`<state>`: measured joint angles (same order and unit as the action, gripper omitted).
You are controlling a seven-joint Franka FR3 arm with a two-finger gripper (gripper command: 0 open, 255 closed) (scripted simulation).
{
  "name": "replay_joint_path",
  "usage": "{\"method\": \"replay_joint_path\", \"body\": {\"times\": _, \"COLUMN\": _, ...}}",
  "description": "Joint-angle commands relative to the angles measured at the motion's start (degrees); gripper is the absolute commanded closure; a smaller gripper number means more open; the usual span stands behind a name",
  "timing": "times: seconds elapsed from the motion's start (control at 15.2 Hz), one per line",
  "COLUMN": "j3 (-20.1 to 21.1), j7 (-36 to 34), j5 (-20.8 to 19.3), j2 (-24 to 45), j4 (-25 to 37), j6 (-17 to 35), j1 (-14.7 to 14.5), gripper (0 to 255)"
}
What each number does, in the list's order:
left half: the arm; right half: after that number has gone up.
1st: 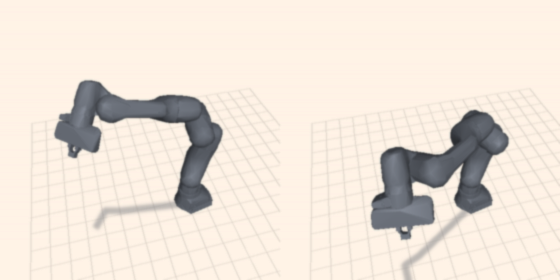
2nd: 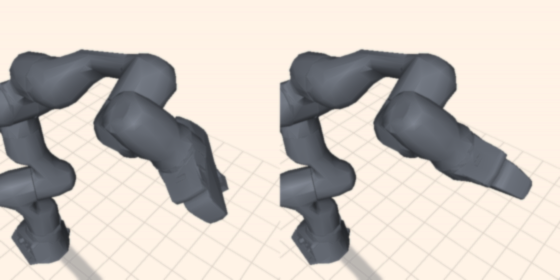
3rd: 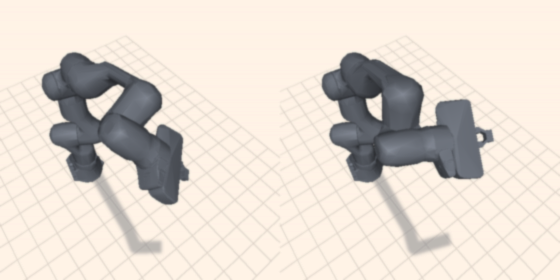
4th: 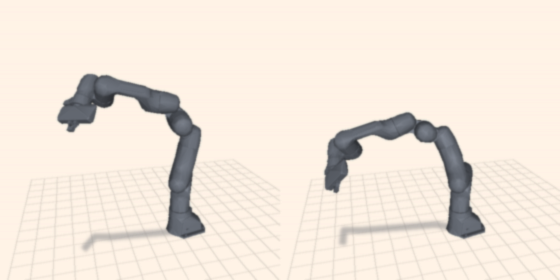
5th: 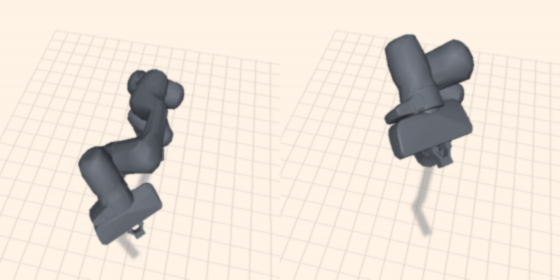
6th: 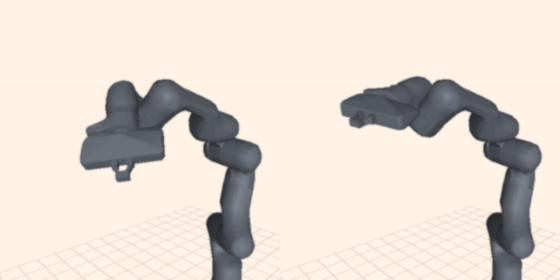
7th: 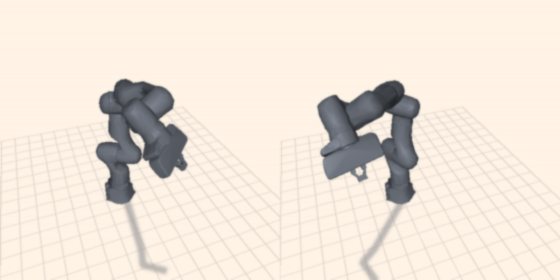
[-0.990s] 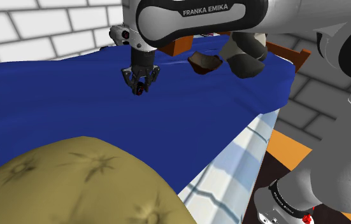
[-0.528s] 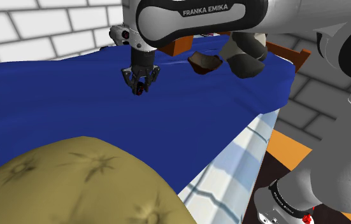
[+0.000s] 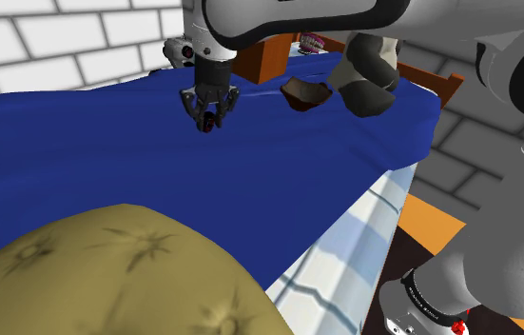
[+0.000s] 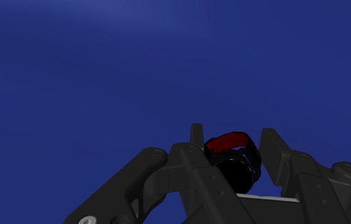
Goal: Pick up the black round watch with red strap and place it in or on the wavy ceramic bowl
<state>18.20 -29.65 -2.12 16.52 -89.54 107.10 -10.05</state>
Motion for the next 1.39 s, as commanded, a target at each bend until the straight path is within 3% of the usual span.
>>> {"method": "replay_joint_path", "body": {"times": 0.0, "j3": 0.02, "j7": 0.05, "j5": 0.08, "j2": -0.22, "j4": 1.27, "j6": -1.51, "j1": 0.02, "gripper": 255}}
{"method": "replay_joint_path", "body": {"times": 1.32, "j3": 0.31, "j7": -0.76, "j5": -0.81, "j2": 2.54, "j4": 20.75, "j6": -18.27, "j1": -1.41, "gripper": 255}}
